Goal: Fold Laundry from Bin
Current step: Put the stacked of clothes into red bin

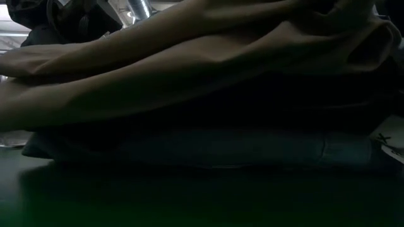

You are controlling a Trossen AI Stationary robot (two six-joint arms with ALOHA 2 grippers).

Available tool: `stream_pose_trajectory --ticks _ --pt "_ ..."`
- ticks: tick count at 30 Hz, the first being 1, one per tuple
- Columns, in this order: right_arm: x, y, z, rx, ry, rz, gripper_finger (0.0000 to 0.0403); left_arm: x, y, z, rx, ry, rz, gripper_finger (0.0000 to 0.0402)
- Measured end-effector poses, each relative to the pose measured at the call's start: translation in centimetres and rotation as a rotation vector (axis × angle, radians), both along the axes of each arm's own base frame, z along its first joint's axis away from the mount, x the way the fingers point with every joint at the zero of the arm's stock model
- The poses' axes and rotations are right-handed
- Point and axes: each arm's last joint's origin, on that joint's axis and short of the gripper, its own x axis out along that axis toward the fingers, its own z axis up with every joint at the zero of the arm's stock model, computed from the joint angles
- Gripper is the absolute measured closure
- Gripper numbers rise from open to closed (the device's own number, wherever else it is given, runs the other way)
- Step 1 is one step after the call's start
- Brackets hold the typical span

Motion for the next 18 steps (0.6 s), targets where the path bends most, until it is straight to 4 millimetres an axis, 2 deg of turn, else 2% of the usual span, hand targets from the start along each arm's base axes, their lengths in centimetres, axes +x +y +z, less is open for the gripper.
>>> stream_pose_trajectory --ticks 7,13,18 --pt "0.3 0.0 0.3 -0.019 -0.053 -0.022 0.0386 0.0 0.0 0.1 -0.007 -0.002 -0.004 0.0270" --pt "1.0 0.4 0.9 0.027 -0.138 -0.003 0.0371 -0.5 -0.2 1.0 -0.081 -0.002 -0.047 0.0329" --pt "1.5 0.6 1.7 0.049 -0.204 -0.013 0.0393 -0.8 -0.2 2.4 -0.124 -0.050 -0.050 0.0389"
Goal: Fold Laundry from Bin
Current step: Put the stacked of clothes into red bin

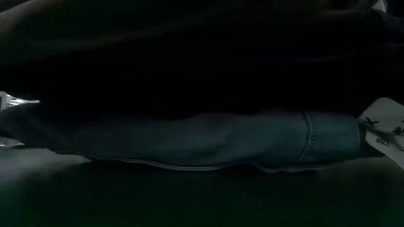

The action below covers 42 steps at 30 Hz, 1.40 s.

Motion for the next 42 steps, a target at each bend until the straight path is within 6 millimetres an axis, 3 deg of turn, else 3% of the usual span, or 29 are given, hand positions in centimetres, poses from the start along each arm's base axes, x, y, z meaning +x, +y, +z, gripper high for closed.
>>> stream_pose_trajectory --ticks 24,42 --pt "2.2 0.9 3.7 -0.086 -0.215 0.035 0.0396 -0.3 0.1 2.1 -0.047 -0.100 0.007 0.0398" --pt "1.8 0.8 2.9 -0.065 -0.122 0.045 0.0360 -0.5 0.1 2.1 -0.047 -0.087 0.007 0.0396"
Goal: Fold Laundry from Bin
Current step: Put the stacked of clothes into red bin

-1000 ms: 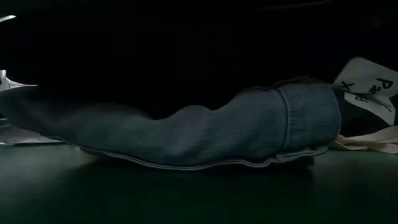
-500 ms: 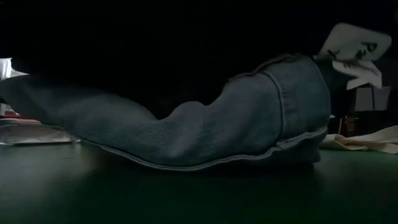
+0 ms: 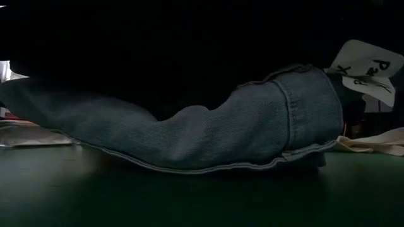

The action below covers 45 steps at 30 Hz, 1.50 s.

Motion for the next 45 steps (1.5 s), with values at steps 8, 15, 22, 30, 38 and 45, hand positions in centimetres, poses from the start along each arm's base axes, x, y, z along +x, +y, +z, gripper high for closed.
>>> stream_pose_trajectory --ticks 8,15,22,30,38,45 --pt "-0.1 -0.1 -0.2 -0.082 0.030 0.023 0.0290 0.0 0.0 0.0 0.001 0.001 -0.002 0.0395" --pt "-1.2 -0.2 -1.8 -0.073 0.245 0.171 0.0265 0.0 0.0 0.0 -0.001 0.001 -0.002 0.0394" --pt "-2.3 -0.2 -2.6 -0.033 0.420 0.288 0.0265 0.1 0.0 0.1 -0.002 -0.002 -0.001 0.0394" --pt "-3.0 -0.9 -1.7 -0.012 0.479 0.375 0.0265 0.1 0.0 0.1 -0.002 -0.001 -0.001 0.0394" --pt "-5.4 -3.2 -0.7 -0.062 0.687 0.329 0.0265 0.1 0.0 0.1 -0.001 -0.001 0.000 0.0394" --pt "-5.5 -3.4 -1.2 -0.080 0.701 0.196 0.0265 0.0 0.0 0.0 0.000 0.005 0.000 0.0394"
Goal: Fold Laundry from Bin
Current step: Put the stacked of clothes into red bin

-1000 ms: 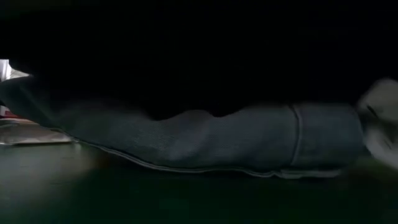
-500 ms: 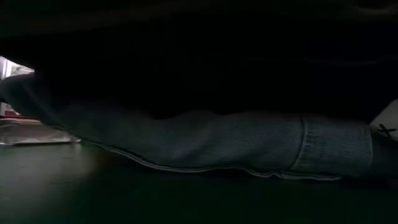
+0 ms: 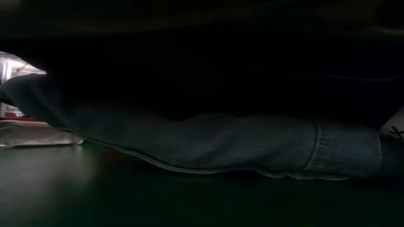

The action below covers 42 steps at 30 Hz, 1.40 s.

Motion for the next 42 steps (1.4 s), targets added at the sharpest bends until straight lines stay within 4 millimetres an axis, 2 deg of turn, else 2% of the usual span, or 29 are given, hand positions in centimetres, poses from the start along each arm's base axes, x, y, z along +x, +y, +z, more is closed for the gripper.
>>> stream_pose_trajectory --ticks 12,21,25,32,38,42 --pt "3.4 1.2 -2.9 0.013 -0.196 -0.064 0.0265 -0.1 0.0 -0.1 -0.002 0.019 -0.001 0.0394" --pt "6.0 2.2 -0.8 0.001 -0.306 -0.043 0.0265 -0.3 0.0 -0.3 -0.019 0.045 0.004 0.0394" --pt "6.4 2.3 -0.4 -0.006 -0.334 -0.051 0.0265 -0.4 0.0 -0.4 -0.015 0.061 0.008 0.0394" --pt "6.8 2.5 -1.4 -0.010 -0.328 -0.063 0.0265 -0.4 0.0 -0.4 -0.012 0.064 0.011 0.0394" --pt "7.9 2.9 -2.7 0.013 -0.395 -0.086 0.0266 -0.6 -0.2 -0.5 -0.013 0.079 -0.004 0.0394" --pt "8.4 3.1 -2.9 0.021 -0.449 -0.071 0.0299 -0.6 -0.3 -0.5 -0.027 0.084 -0.018 0.0394"
